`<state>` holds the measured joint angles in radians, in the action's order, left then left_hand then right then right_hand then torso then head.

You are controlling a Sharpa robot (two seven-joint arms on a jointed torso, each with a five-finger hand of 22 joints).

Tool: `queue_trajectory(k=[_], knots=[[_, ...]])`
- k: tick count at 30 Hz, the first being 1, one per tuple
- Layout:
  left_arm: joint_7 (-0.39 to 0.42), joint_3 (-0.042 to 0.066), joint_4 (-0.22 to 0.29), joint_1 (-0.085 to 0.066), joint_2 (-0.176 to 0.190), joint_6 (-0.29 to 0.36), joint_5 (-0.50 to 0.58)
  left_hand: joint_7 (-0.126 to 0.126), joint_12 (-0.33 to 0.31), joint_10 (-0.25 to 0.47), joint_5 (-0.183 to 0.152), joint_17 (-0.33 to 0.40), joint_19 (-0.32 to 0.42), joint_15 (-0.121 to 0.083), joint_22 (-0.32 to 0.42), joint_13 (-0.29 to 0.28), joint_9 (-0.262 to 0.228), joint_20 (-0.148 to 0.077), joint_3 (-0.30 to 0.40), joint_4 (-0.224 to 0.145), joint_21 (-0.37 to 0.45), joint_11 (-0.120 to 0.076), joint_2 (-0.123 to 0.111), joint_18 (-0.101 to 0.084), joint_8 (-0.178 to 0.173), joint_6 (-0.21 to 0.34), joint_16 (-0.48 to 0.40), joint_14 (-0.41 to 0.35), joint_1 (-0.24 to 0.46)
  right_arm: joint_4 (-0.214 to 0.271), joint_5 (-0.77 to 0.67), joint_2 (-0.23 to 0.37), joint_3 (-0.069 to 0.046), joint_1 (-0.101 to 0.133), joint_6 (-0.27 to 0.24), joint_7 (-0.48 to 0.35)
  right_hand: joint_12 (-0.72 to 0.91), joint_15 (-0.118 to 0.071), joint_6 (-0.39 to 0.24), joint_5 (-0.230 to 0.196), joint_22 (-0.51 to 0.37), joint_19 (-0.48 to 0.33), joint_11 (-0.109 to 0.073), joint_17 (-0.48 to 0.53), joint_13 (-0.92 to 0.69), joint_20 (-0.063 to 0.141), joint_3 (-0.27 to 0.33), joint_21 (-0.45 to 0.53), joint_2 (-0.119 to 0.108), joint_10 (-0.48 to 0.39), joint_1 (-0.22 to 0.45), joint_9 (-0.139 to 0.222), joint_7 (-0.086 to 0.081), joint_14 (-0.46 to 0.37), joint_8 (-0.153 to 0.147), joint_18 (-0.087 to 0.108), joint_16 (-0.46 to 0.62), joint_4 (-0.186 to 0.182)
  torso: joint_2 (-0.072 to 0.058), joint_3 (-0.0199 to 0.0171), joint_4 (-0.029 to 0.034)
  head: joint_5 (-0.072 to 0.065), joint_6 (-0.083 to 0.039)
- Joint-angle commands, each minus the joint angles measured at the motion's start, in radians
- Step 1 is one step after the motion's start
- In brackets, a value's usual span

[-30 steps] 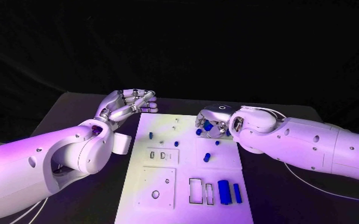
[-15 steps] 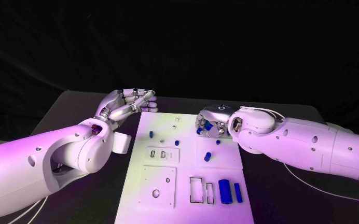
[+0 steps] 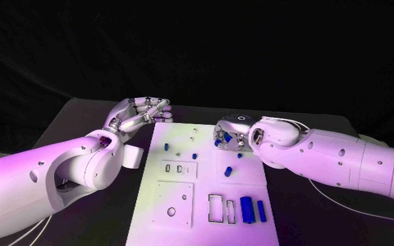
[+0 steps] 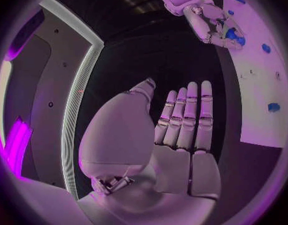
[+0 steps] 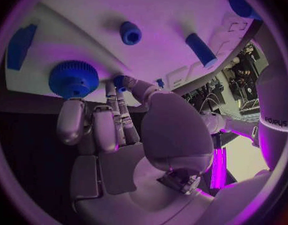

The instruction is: Assemble the parts on the task board

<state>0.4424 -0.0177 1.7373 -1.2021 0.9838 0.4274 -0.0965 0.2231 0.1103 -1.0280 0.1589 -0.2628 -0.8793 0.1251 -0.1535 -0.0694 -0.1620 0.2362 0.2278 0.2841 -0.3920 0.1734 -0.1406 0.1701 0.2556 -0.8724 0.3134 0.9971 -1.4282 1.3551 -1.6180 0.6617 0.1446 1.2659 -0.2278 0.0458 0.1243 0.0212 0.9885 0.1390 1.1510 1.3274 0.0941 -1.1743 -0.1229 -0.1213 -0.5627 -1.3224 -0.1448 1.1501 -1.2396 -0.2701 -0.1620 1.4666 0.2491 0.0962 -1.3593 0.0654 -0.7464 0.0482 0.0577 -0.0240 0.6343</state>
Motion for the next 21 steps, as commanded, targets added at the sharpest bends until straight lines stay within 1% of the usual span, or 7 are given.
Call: queue_trajectory(k=[1, 6, 8, 13, 15, 19, 21], knots=[[0.001, 0.001, 0.003, -0.002, -0.001, -0.022, 0.008, 0.008, -0.005, 0.007, 0.000, -0.002, -0.008, 0.004, -0.001, 0.001, 0.000, 0.000, -0.003, 0.003, -0.004, 0.004, 0.003, 0.013, -0.001, 0.001, 0.005, 0.001, -0.007, -0.001, -0.016, -0.001, 0.002, -0.005, -0.009, 0.022, 0.005, -0.008, 0.011, -0.004, 0.005, 0.007, 0.000, 0.000, -0.001, 0.001, -0.009, -0.006, 0.011, 0.008, -0.002, -0.004, 0.001, 0.036, 0.006, -0.010, -0.006, 0.001, 0.000, 0.0014, 0.0007, -0.001, 0.001], [-0.001, 0.001, 0.003, -0.002, 0.000, -0.024, 0.012, 0.008, -0.005, 0.007, 0.000, -0.003, -0.008, 0.004, -0.001, 0.001, 0.000, 0.000, -0.002, 0.003, -0.004, 0.004, 0.005, 0.013, -0.001, 0.001, 0.005, 0.001, -0.008, 0.017, -0.016, 0.010, 0.002, -0.006, -0.056, 0.028, 0.007, -0.009, 0.018, -0.005, 0.017, 0.012, -0.003, -0.002, -0.001, 0.003, -0.019, -0.014, 0.014, 0.014, -0.005, -0.010, 0.004, 0.036, 0.013, -0.012, -0.010, 0.002, 0.001, 0.0028, 0.0010, -0.002, -0.002], [-0.001, 0.001, 0.002, -0.002, 0.000, -0.025, 0.012, 0.008, -0.005, 0.007, 0.000, -0.003, -0.008, 0.004, -0.001, 0.001, 0.000, 0.000, -0.002, 0.003, -0.004, 0.004, 0.005, 0.013, -0.001, 0.001, 0.005, 0.001, -0.008, 0.026, -0.016, 0.014, 0.002, -0.005, -0.076, 0.031, 0.007, -0.010, 0.019, -0.006, 0.019, 0.013, -0.003, -0.001, -0.002, 0.003, -0.020, -0.015, 0.014, 0.015, -0.004, -0.012, 0.004, 0.036, 0.014, -0.013, -0.010, 0.001, 0.001, 0.0027, 0.0015, -0.002, -0.004], [-0.002, 0.001, 0.000, -0.003, 0.000, -0.026, 0.015, 0.008, -0.005, 0.007, 0.000, -0.003, -0.008, 0.004, -0.001, 0.001, 0.000, 0.000, -0.002, 0.003, -0.004, 0.004, 0.006, 0.013, -0.001, 0.001, 0.005, 0.001, -0.008, 0.049, -0.015, 0.022, -0.001, 0.000, -0.148, 0.038, 0.008, -0.011, 0.022, -0.008, 0.024, 0.014, -0.005, -0.002, -0.002, 0.004, -0.027, -0.019, 0.014, 0.019, -0.005, -0.016, 0.006, 0.036, 0.018, -0.013, -0.012, 0.002, 0.001, 0.0040, 0.0025, -0.003, -0.009], [-0.002, 0.001, -0.002, -0.003, 0.000, -0.027, 0.016, 0.008, -0.005, 0.007, 0.000, -0.003, -0.008, 0.004, -0.001, 0.001, 0.000, 0.000, -0.002, 0.003, -0.004, 0.004, 0.006, 0.013, -0.001, 0.001, 0.005, 0.001, -0.008, 0.053, -0.014, 0.020, -0.003, 0.003, -0.178, 0.042, 0.007, -0.012, 0.022, -0.010, 0.024, 0.013, -0.005, 0.000, -0.001, 0.005, -0.032, -0.019, 0.013, 0.018, -0.008, -0.017, 0.007, 0.035, 0.018, -0.013, -0.012, 0.004, 0.000, 0.0036, 0.0036, -0.003, -0.011], [-0.003, 0.001, -0.006, -0.003, 0.000, -0.027, 0.018, 0.008, -0.005, 0.007, 0.000, -0.003, -0.008, 0.004, -0.001, 0.001, 0.000, 0.000, -0.002, 0.003, -0.004, 0.004, 0.006, 0.013, -0.001, 0.001, 0.005, 0.001, -0.008, 0.044, -0.011, 0.006, -0.004, 0.008, -0.213, 0.052, 0.007, -0.012, 0.023, -0.016, 0.027, 0.014, -0.005, -0.001, -0.001, 0.006, -0.040, -0.021, 0.014, 0.020, -0.008, -0.021, 0.007, 0.035, 0.020, -0.013, -0.013, 0.004, -0.001, 0.0032, 0.0043, -0.002, -0.014], [-0.003, 0.001, -0.008, -0.003, 0.000, -0.027, 0.018, 0.008, -0.005, 0.007, 0.000, -0.003, -0.008, 0.004, -0.001, 0.001, 0.000, 0.000, -0.002, 0.003, -0.004, 0.004, 0.006, 0.013, -0.001, 0.001, 0.005, 0.001, -0.008, 0.028, -0.008, -0.010, -0.005, 0.010, -0.235, 0.059, 0.006, -0.012, 0.024, -0.018, 0.027, 0.014, -0.005, 0.000, -0.001, 0.006, -0.041, -0.021, 0.015, 0.020, -0.008, -0.022, 0.007, 0.035, 0.021, -0.013, -0.013, 0.004, -0.003, 0.0031, 0.0052, -0.001, -0.016]])
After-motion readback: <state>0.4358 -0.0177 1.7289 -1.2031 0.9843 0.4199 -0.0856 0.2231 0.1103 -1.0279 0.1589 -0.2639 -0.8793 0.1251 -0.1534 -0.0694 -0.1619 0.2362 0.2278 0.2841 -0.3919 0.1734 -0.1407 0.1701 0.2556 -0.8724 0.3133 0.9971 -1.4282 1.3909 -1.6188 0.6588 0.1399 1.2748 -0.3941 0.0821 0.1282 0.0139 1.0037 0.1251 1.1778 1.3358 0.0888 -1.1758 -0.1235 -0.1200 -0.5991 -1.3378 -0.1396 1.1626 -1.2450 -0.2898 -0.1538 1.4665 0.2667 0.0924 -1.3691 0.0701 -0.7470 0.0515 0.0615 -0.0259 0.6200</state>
